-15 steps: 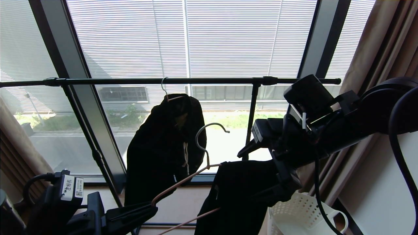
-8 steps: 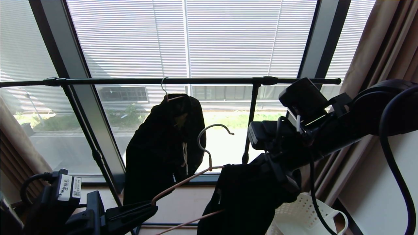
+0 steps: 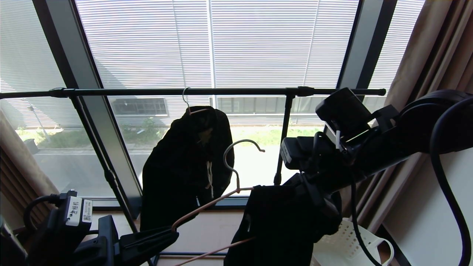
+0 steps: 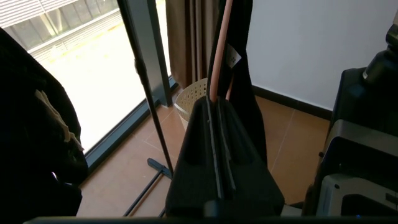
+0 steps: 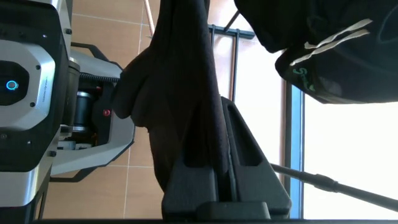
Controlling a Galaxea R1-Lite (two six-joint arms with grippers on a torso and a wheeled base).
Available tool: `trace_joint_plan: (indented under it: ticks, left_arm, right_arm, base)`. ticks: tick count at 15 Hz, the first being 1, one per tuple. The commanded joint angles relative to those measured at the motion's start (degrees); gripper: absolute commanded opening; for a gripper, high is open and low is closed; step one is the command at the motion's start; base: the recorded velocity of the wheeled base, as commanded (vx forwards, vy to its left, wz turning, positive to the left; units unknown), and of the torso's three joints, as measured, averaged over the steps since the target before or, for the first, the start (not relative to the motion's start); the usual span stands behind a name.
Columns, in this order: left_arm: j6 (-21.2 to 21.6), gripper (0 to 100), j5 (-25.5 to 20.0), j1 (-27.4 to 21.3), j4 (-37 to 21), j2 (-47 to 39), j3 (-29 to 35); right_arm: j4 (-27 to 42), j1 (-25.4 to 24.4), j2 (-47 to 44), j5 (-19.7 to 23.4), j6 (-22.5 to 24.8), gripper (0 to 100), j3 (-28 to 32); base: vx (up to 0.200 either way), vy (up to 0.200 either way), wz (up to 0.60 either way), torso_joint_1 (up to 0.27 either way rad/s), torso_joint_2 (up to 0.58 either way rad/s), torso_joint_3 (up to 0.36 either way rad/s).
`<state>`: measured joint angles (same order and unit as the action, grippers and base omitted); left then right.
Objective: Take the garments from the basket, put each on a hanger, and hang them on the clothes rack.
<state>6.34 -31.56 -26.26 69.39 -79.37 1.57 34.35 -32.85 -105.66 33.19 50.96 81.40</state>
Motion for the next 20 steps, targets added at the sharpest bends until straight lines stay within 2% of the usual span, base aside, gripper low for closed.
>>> trace_joint_plan:
  ticks: [1,2,3,9,10,13,15,16,17,18,20]
  left_arm:
    - [-0.01,0,0.01,-0.02,0.04,-0.08,-0.08]
    - [0.08,0,0.01,-0.02,0.04,0.01,-0.17]
    - [0.08,100,0.01,-0.02,0.04,-0.17,0.01]
    - [-3.88,100,0.01,0.86,0.04,-0.52,1.06]
    - [-4.41,100,0.01,2.97,0.04,-0.34,1.94]
    - [-6.95,100,0.01,5.25,0.04,-0.34,3.00]
    - [-16.53,100,0.01,7.71,-0.04,0.62,5.81]
    - [-19.00,100,0.01,8.15,-0.13,0.80,6.07]
    - [-24.53,100,-0.08,8.94,-0.22,0.54,6.07]
    - [-27.70,100,-0.17,9.03,-0.39,-0.26,5.99]
    - [-29.01,100,-0.17,8.68,-0.39,-5.88,4.49]
  right_arm:
    - [0.01,-0.02,0.27,0.03,0.02,0,-0.01]
    - [0.01,-0.02,0.71,0.03,0.02,0,-0.01]
    - [0.01,-0.02,1.07,0.03,0.02,0,0.08]
    - [0.19,0.07,2.38,0.03,0.02,0,-0.54]
    - [0.10,0.16,2.47,-0.59,-0.60,0,-0.36]
    - [-0.08,0.42,2.38,-5.69,-4.29,0,1.22]
    - [-2.98,0.95,3.00,-6.56,-13.43,0,1.40]
    - [-4.21,1.04,3.18,-7.18,-15.27,0,1.40]
    - [-6.84,1.13,3.61,-9.99,-19.67,0,1.40]
    - [-8.78,1.13,4.23,-11.93,-22.39,0,1.40]
    - [-10.27,1.13,6.16,-12.36,-25.47,0,1.04]
  base:
    - [0.000,0.000,0.00,0.000,0.00,0.000]
    - [0.000,0.000,0.00,0.000,0.00,0.000]
    - [0.000,0.000,0.00,0.000,0.00,0.000]
    - [0.000,0.000,0.00,0.000,0.00,0.000]
    - [0.000,0.000,0.00,0.000,0.00,0.000]
    - [0.000,0.000,0.00,0.000,0.00,0.000]
    - [0.000,0.000,0.00,0.000,0.00,0.000]
    - [0.000,0.000,0.00,0.000,0.00,0.000]
    - [0.000,0.000,0.00,0.000,0.00,0.000]
    - [0.000,0.000,0.00,0.000,0.00,0.000]
    - [0.000,0.000,0.00,0.000,0.00,0.000]
